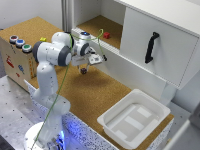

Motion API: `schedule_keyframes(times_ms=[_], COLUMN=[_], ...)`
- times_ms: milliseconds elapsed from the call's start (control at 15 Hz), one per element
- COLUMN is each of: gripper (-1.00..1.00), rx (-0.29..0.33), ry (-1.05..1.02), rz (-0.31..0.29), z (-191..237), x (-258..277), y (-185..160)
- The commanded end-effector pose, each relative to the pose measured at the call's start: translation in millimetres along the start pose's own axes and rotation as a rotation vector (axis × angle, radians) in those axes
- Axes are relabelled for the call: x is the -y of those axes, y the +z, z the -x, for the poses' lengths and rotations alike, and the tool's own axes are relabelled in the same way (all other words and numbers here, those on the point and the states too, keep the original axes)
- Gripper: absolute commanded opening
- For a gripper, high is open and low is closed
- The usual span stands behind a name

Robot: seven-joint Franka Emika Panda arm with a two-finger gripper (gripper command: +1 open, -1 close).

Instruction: Place the purple object on top of the drawer

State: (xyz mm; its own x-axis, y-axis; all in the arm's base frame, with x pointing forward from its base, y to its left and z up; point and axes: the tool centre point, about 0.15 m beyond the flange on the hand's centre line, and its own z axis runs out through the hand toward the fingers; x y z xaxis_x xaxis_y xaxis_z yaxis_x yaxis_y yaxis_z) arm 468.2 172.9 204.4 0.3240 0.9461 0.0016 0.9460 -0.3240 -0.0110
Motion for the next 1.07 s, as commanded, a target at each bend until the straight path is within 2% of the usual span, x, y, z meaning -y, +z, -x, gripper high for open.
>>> schedule_keyframes(times_ms=[0,133,333,467,667,800,1000], gripper=[-1.0,-1.0,-1.0,-1.0,-1.0,-1.0,-1.0], rx=[0.035,0.043,0.017,0.006,0.007,-0.016,-0.024], ry=[0.017,0.028,0.089,0.075,-0.001,-0.066,-0.184], rz=[-0.013,0.032,0.05,0.085,0.124,0.151,0.136], z=[-12.2,-8.2,0.3,-3.8,-29.3,-53.8,-89.9], x=[-15.1,-15.6,-14.9,-3.7,17.8,34.4,61.8], y=[-0.5,-18.2,-65.7,-102.6,-154.4,-190.7,-222.1])
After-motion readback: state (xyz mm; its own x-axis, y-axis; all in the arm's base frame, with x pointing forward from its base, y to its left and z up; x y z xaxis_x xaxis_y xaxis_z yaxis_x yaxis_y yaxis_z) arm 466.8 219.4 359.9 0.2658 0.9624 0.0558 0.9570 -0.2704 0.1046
